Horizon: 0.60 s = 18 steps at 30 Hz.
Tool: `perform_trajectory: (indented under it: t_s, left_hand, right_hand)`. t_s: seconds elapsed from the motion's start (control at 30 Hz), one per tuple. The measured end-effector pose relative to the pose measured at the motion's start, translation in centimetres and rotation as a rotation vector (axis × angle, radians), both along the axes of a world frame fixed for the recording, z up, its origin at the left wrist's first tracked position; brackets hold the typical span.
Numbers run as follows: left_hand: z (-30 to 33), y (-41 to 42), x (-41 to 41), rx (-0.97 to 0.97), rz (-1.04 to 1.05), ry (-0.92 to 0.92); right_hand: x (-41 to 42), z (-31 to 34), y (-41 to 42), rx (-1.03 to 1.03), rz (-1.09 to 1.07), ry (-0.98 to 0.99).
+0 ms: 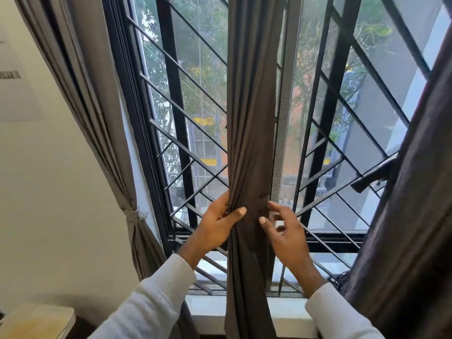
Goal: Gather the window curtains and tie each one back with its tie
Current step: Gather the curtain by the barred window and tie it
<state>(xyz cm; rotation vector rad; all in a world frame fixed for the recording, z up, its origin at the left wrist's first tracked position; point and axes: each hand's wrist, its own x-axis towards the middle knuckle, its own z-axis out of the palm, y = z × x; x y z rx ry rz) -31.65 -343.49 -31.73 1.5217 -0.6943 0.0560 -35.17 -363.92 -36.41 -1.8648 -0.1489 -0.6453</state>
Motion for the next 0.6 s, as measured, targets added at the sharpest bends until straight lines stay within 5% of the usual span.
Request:
perform_trajectory:
  t_s: [0.23,0.4,0.47,0.6]
  left_hand:
    - [0.3,1.0,0.6,-0.025,-0.051,0.102]
    - [0.3,1.2,0.9,0.022,0.016,0.074]
    - [0.1,0.8,1.1,0.023,0.002,0.102]
    - [0.4,0.5,1.3,0.045,-0.054,0.135]
  right_hand:
    - [0.7,1.0,-0.2,0.36,0.077,0.131]
    - [-0.6,1.4,-0.2,0.037,-0.051,-0.105]
    - [-0.6,1.7,0.2,0.028,-0.002,-0.056]
    - [-0.1,3.0,0.3,0.355,0.232,0.144]
